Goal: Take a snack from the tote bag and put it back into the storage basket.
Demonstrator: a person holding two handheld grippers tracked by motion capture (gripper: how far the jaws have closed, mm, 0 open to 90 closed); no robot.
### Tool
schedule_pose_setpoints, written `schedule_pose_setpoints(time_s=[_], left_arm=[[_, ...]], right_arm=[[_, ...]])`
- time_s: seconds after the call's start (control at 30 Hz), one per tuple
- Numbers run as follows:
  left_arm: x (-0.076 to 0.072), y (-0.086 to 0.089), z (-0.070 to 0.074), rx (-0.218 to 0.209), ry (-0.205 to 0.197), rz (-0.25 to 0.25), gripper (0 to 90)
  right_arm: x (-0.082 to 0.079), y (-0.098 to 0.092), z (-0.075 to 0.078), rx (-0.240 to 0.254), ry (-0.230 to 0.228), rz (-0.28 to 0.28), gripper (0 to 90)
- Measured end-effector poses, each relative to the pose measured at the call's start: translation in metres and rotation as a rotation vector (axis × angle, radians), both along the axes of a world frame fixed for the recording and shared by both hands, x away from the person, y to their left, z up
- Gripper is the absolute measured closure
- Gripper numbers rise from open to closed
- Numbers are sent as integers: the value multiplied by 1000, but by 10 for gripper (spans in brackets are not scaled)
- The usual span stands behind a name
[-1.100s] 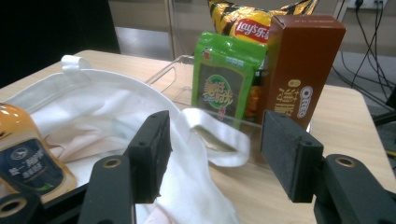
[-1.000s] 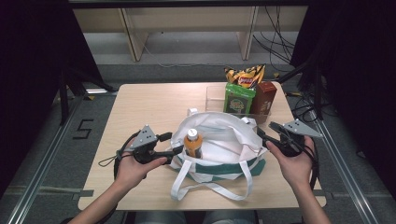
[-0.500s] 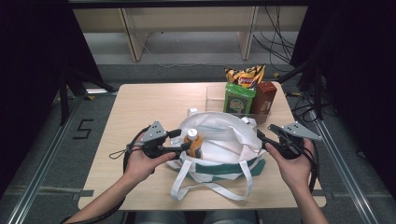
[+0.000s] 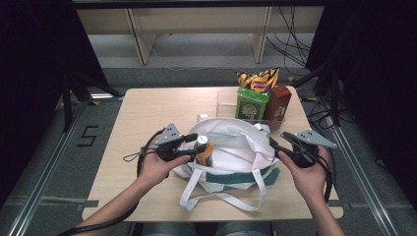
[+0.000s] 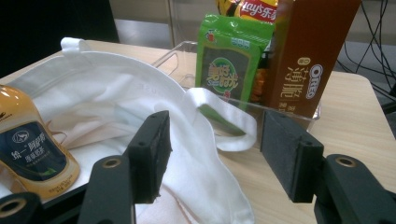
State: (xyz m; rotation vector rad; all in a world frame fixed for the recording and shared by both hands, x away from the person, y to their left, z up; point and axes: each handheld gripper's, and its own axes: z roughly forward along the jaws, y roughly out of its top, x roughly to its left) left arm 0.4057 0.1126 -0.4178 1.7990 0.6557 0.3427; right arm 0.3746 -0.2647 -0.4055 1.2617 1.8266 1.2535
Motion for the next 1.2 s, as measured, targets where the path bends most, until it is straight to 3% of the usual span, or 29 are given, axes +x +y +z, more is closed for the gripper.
schedule_pose_setpoints(time_s=[0.23,0.27,0.3,0.37,0.43,0.63,0.77,0.93,1.07,1.1,1.2], left_arm=[[3,-4,-3,6,-1,-3,488],[3,-5,-3,7,-2,-5,495],[4,-5,-4,2,-2,-11,501],[4,-6,-4,8,-2,-7,512],[5,-7,-5,8,-2,-7,521],[4,-6,-4,10,-14,-5,551],[4,-7,-3,5,-22,-17,582],[6,-5,-3,6,-19,-23,587],[10,-4,-2,9,-19,-52,589],[11,-4,-2,12,-21,-63,589],[16,-4,-1,17,-27,-89,589]], right_arm=[[-4,0,-2,19,26,-20,435],[-3,-2,-2,-1,14,-9,435],[-4,-1,-2,20,24,-16,435],[-2,-4,-3,2,2,-1,435],[-5,-3,-2,17,32,-20,435],[-6,-4,-4,14,37,-23,435],[-4,-5,-6,-7,-3,-22,434],[-4,-5,-6,-3,7,-26,432],[-6,-4,-6,19,45,-24,432],[-4,-6,-7,-4,30,-11,432],[-4,-7,-7,-8,24,-8,432]])
